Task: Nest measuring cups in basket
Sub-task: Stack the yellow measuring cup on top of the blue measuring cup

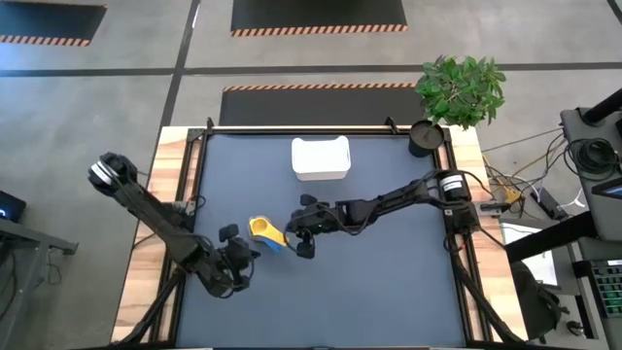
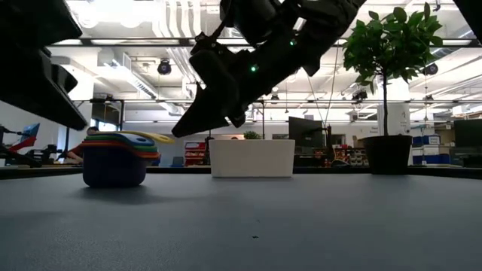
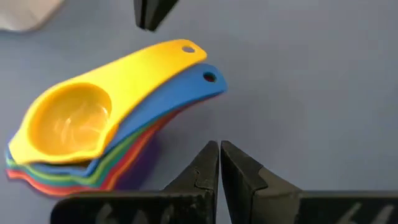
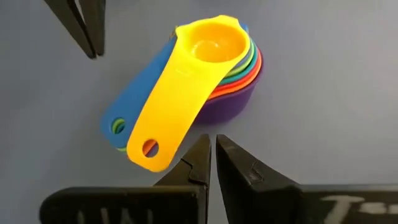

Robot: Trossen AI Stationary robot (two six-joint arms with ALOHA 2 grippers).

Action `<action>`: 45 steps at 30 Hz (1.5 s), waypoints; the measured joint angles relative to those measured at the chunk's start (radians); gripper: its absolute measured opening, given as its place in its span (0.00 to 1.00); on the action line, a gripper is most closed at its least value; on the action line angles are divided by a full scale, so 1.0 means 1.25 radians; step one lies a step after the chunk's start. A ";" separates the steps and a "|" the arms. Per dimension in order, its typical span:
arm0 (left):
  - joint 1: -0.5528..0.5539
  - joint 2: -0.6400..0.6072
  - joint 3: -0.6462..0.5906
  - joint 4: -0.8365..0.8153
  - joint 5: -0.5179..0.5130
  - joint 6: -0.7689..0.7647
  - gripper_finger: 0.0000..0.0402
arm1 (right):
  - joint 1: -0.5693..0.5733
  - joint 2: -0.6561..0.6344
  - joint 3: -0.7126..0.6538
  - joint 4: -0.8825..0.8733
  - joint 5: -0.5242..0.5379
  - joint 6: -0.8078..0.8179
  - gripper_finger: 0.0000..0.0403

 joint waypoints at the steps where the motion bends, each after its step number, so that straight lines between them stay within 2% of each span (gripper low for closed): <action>1: 0.001 0.021 0.007 0.001 -0.014 0.005 0.00 | 0.001 0.002 -0.001 0.002 0.000 0.001 0.03; 7: 0.003 0.150 0.071 0.005 -0.092 0.032 0.00 | 0.010 0.021 -0.002 0.020 0.000 0.005 0.03; 13: 0.007 0.226 0.111 -0.007 -0.118 0.039 0.00 | 0.017 0.025 -0.003 0.026 0.001 0.007 0.03; 20: 0.010 0.232 0.106 -0.006 -0.159 0.017 0.00 | 0.043 0.025 0.000 0.028 -0.001 0.010 0.03; 29: 0.023 0.232 0.100 -0.004 -0.160 0.012 0.00 | 0.060 0.025 0.000 0.067 0.001 0.013 0.03; 35: 0.023 0.231 0.091 0.006 -0.162 0.012 0.00 | 0.055 0.017 0.000 0.037 0.081 -0.017 0.03; 40: 0.024 0.231 0.077 0.022 -0.200 0.011 0.00 | 0.052 0.034 0.001 0.063 0.082 -0.013 0.03; 45: 0.026 0.231 0.076 0.022 -0.201 0.012 0.00 | 0.058 0.049 0.000 0.073 0.077 -0.009 0.03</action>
